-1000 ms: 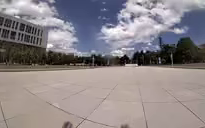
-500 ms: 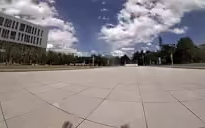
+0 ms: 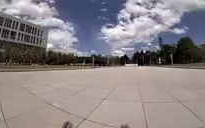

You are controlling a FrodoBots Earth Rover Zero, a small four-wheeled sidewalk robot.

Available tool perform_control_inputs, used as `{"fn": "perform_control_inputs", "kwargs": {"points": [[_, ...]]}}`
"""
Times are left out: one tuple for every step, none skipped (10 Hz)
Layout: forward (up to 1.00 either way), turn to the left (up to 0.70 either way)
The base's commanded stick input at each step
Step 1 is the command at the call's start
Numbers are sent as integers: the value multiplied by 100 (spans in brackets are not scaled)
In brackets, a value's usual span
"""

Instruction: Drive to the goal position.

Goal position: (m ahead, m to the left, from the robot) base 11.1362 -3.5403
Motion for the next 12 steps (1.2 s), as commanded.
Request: {"fn": "perform_control_inputs", "kwargs": {"points": [[6, 0], [6, 0], [6, 0], [6, 0], [6, 0], [6, 0], [6, 0], [6, 0], [6, 0], [6, 0], [6, 0], [6, 0]]}}
